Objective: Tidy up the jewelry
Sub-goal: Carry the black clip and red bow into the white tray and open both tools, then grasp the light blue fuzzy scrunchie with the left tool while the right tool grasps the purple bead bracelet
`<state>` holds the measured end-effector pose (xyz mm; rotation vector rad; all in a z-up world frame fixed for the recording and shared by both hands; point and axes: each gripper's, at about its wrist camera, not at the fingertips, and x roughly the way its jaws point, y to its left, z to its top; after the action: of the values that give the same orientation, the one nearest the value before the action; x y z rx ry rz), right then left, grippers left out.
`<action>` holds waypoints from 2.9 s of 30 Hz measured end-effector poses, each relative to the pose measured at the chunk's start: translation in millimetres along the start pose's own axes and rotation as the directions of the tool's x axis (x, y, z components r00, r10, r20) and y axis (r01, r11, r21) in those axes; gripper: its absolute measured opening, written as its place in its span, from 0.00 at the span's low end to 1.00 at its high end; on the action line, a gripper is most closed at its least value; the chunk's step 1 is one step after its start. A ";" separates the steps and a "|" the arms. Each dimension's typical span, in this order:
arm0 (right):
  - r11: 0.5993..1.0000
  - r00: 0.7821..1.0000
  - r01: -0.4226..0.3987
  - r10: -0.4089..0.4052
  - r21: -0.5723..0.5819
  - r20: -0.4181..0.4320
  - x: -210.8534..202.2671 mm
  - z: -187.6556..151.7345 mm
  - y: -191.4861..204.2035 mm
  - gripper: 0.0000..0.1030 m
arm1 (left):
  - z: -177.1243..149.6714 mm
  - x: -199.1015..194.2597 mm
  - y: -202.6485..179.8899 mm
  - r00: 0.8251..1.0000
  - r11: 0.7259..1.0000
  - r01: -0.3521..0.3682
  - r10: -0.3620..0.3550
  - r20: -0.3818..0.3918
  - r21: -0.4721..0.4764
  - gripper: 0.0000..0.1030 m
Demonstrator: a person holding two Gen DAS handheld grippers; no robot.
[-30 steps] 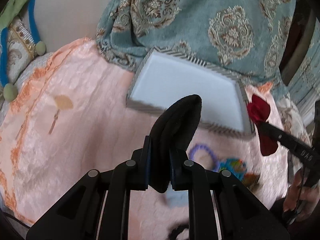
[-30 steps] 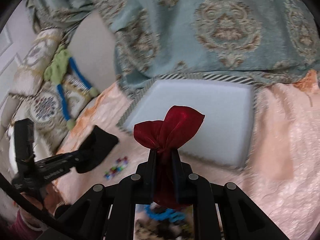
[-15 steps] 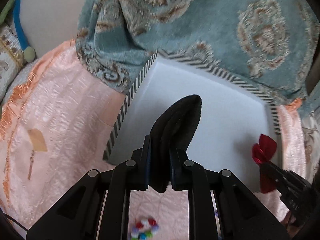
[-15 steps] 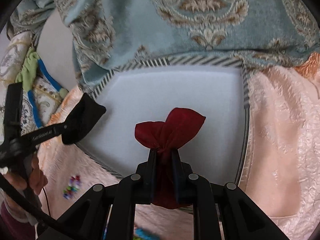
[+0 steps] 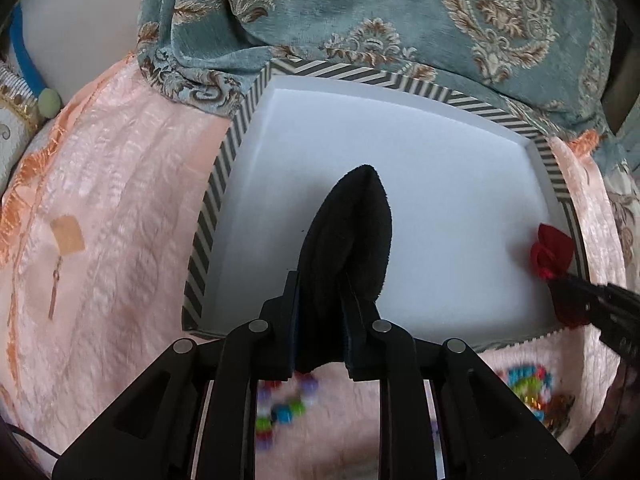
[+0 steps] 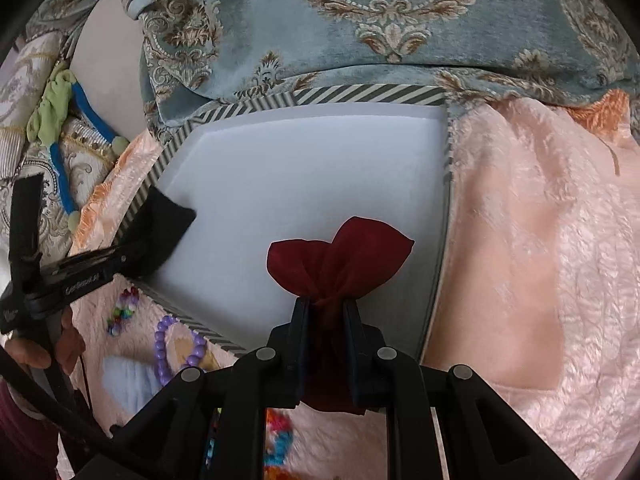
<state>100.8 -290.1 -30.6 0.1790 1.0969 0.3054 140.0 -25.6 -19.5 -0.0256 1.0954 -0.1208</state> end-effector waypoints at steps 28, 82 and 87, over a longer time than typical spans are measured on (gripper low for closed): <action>0.999 0.966 0.019 -0.010 -0.031 0.257 -108.3 -58.0 80.8 0.63 | -79.4 -118.0 -7.6 0.973 0.995 -0.083 0.091 0.211 -0.049 0.51; 0.997 0.985 -0.012 0.025 -0.077 0.173 -91.0 -97.4 81.1 0.67 | -142.8 -128.9 -9.7 0.989 0.998 0.051 -0.054 0.140 0.025 0.52; 0.991 0.989 -0.052 0.067 -0.122 0.130 -71.7 -83.0 90.6 0.59 | -134.4 -115.2 -16.3 0.988 0.993 0.117 -0.119 0.097 0.029 0.60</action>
<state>-17.5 -228.9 19.2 0.1250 0.9388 0.4054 -32.7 -23.8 22.2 -0.0752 0.9940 -0.2359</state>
